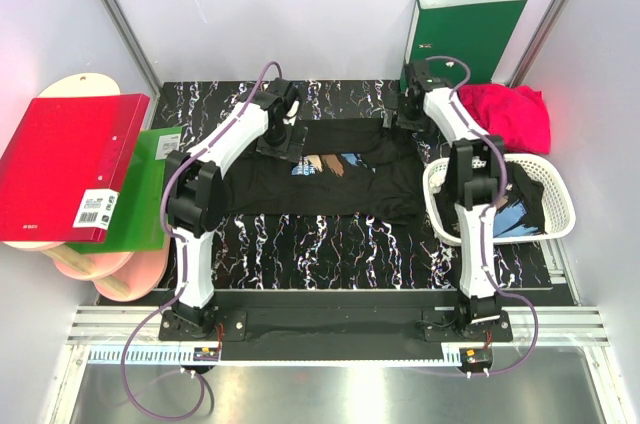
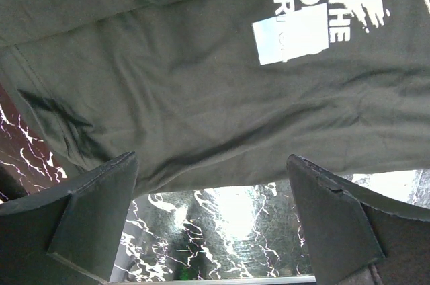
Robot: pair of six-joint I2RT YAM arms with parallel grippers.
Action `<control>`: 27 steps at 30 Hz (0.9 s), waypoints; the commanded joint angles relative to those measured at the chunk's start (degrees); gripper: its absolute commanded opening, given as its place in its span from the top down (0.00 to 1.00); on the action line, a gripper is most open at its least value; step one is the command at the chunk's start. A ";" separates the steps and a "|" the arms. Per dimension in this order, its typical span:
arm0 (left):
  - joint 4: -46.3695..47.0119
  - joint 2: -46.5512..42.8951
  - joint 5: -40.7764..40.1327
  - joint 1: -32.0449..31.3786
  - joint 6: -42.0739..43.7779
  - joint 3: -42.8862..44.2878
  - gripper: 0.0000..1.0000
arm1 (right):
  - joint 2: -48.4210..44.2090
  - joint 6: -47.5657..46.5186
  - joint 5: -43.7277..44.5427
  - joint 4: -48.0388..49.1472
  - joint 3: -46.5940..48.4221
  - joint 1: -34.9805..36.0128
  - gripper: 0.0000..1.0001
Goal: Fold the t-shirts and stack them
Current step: Fold the other side of the tshirt into a rectangle
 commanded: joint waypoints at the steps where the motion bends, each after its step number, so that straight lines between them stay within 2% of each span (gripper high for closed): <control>1: -0.25 1.54 -1.26 0.13 -0.46 0.91 0.01 | -20.87 0.84 -5.57 6.64 -8.86 0.53 0.00; 6: -0.43 1.54 -5.75 0.65 -1.42 -2.43 0.01 | -32.32 3.20 -9.27 6.30 -23.53 0.53 0.00; 9: -0.51 1.10 -4.71 1.80 -1.42 -5.24 0.08 | -38.65 4.17 -10.41 5.34 -30.75 0.53 0.00; 10: -0.60 1.01 -4.27 2.41 -1.51 -6.56 0.17 | -41.10 4.44 -10.85 4.81 -31.98 0.53 0.00; 12: -0.60 0.49 -4.87 3.20 -1.77 -8.23 0.18 | -43.40 4.70 -12.78 2.79 -35.23 0.53 0.00; 16: -1.74 -0.57 -7.77 5.31 -3.70 -12.44 0.05 | -48.41 3.65 -17.61 -0.99 -41.47 0.88 0.00; 20: -2.10 -2.59 -10.06 7.07 -5.29 -15.88 0.03 | -52.02 1.28 -20.60 -3.19 -50.86 2.98 0.04; 24: -1.92 -5.40 -11.38 7.95 -6.43 -19.57 0.02 | -56.49 -1.62 -16.49 -5.56 -56.15 7.20 0.12; 25: -1.92 -5.75 -11.38 8.04 -6.52 -20.10 0.02 | -57.38 -2.06 -13.61 -5.83 -57.99 7.99 0.19; 27: -1.57 -6.81 -11.38 8.04 -6.61 -21.50 0.01 | -60.18 -2.94 -9.99 -6.10 -60.11 8.44 0.21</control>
